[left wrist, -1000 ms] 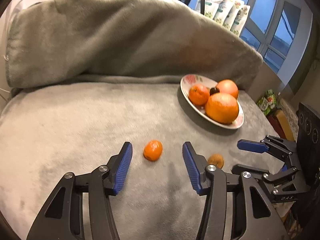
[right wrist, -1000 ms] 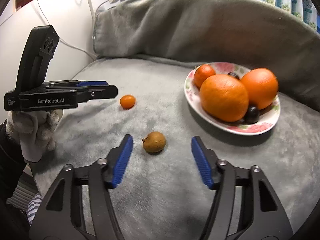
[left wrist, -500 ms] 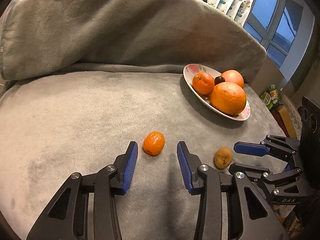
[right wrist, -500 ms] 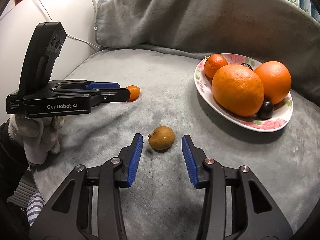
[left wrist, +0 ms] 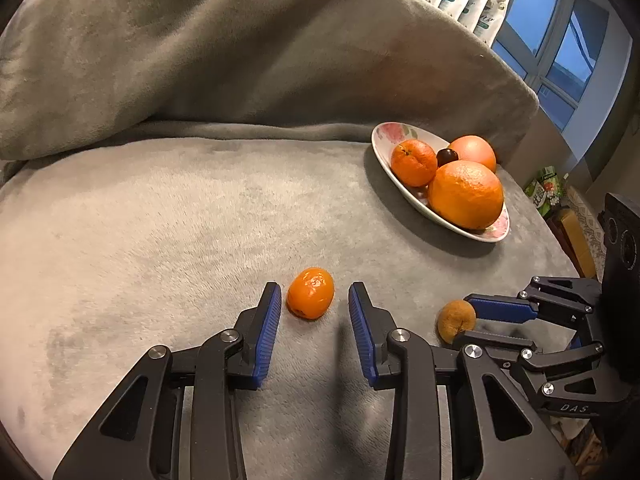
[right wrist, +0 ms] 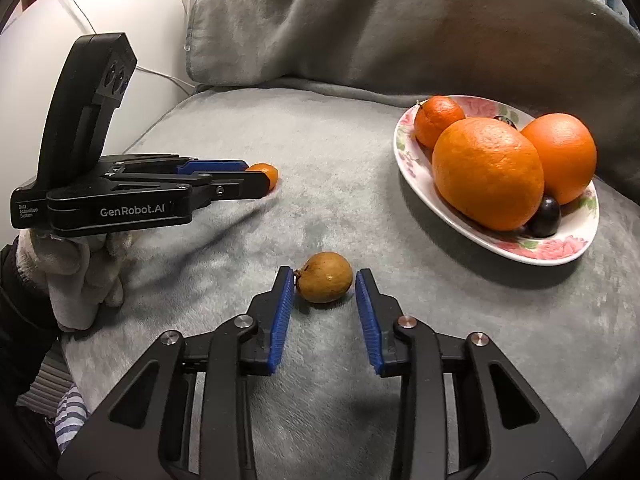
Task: Organize fruits
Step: 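Close the right tool on the small brown fruit, then lift the brown fruit with the right tool and carry it over the plate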
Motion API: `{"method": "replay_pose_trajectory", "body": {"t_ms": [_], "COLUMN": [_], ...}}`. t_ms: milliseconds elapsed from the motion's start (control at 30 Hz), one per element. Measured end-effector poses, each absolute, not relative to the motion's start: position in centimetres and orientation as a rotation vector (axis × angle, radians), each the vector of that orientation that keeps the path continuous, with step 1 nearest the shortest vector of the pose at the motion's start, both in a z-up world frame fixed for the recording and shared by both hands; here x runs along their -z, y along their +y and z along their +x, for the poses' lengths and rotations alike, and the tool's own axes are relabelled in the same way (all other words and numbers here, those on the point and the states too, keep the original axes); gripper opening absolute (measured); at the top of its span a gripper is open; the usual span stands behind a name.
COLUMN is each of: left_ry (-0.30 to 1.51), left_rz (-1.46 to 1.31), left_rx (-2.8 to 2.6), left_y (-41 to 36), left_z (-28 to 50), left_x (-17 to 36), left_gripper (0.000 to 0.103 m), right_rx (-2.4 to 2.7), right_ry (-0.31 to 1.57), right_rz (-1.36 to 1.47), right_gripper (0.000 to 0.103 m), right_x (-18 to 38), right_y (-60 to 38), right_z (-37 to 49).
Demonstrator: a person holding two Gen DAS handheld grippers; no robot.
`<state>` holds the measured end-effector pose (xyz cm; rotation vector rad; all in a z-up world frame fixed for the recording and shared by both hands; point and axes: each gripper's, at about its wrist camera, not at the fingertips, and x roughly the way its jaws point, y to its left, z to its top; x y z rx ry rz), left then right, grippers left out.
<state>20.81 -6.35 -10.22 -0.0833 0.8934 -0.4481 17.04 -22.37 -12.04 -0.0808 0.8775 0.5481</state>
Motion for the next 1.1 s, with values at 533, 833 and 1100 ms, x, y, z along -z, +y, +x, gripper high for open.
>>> {"method": "replay_pose_trajectory", "body": {"t_ms": [533,833,1100], "left_ry": [0.907,0.887,0.85], "left_rz": [-0.086,-0.1,-0.119], "left_rx": [0.442,0.446,0.462], "left_y": [-6.4,-6.3,-6.3], "left_z": [21.2,20.8,19.7], "left_x": [10.8,10.1,8.6], "left_gripper": [0.023,0.022,0.022], "right_rx": [-0.541,-0.527,-0.493], "right_ry": [0.878,0.847,0.791], "right_rz": [-0.07,-0.046,0.002], "right_gripper": [0.032,0.032,0.032], "right_x": [12.4,11.7,10.4], "right_y": [-22.5,-23.2,-24.7], "right_z": [17.1,16.6,15.8]}}
